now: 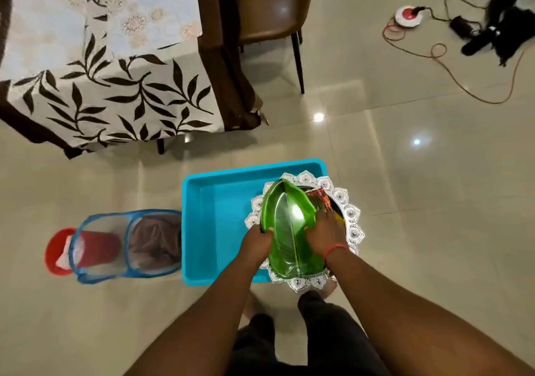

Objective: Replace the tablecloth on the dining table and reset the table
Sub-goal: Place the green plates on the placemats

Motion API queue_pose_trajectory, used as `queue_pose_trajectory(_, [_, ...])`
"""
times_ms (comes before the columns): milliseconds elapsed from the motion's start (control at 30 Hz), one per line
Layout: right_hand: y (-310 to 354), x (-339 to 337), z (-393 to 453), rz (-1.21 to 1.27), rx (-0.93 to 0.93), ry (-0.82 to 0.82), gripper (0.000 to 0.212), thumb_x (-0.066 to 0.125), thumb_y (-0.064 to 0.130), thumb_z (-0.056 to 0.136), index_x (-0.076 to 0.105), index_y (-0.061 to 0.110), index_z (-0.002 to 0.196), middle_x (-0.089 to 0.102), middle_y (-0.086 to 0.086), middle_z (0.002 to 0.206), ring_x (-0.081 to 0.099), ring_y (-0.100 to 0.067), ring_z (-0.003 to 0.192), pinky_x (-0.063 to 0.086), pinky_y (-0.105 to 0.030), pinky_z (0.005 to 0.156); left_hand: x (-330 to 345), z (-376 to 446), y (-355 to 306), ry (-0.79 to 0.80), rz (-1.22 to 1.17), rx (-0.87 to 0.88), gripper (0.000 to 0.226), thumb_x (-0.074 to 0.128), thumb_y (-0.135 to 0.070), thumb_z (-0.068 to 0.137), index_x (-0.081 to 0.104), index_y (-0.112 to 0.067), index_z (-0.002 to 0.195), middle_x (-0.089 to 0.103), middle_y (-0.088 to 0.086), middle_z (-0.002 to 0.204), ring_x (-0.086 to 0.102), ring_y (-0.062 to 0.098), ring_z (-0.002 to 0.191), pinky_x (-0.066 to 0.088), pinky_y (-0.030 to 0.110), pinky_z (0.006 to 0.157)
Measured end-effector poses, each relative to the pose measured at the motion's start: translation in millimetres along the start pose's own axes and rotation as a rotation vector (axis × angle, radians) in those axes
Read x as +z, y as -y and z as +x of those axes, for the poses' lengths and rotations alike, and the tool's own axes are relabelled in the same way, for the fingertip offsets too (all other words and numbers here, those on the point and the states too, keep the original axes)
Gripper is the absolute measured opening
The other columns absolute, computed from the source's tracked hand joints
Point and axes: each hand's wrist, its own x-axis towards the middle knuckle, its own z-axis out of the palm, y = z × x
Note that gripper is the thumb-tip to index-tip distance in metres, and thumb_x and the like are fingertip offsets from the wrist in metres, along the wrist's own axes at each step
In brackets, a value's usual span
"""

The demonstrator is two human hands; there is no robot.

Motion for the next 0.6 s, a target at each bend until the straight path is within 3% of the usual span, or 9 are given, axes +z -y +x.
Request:
queue_pose_trajectory(167, [2,2,5,0.052,0.037,0.016,0.045,0.061,0.026,0.087,0.053,0.009,0.128,0.041,-0.014,0.141,0.044,-0.042,0.126,0.043,-0.046,0.101,7,0,2,0.008,-0.092,-0.044,0.023,0.062,-0.023,0.091,0.07,-0.008,0.108,0.071,0.013,0.099,0.067,0.028,0.087,0.048,0.027,0.064])
queue_pose_trajectory(333, [-3,5,3,0.135,0.045,0.045,0.045,0.063,0.027,0.083,0.057,0.013,0.125,0.044,-0.013,0.139,0.049,-0.042,0.121,0.044,-0.045,0.103,8,2,8,0.003,-0.127,0.023,0.008,0.058,-0.026,0.081,0.063,-0.024,0.086,0.071,0.013,0.101,0.068,0.032,0.092,0.058,0.047,0.084])
queue_pose_trajectory(467, [-8,12,-4,0.218,0.064,0.012,0.046,0.06,0.034,0.07,0.065,0.021,0.113,0.055,-0.011,0.124,0.057,-0.039,0.108,0.05,-0.048,0.096,-2,-5,13,0.05,-0.224,0.085,0.019,0.055,-0.023,0.076,0.063,-0.026,0.093,0.071,0.008,0.102,0.069,0.03,0.093,0.057,0.053,0.085])
queue_pose_trajectory(600, [-2,9,-28,0.376,0.034,-0.141,0.049,0.063,0.036,0.065,0.07,0.025,0.112,0.066,-0.008,0.114,0.062,-0.033,0.104,0.051,-0.043,0.094,-27,-27,14,0.059,-0.297,0.192,0.019,0.056,-0.008,0.086,0.062,-0.023,0.096,0.071,0.007,0.101,0.069,0.028,0.095,0.057,0.052,0.086])
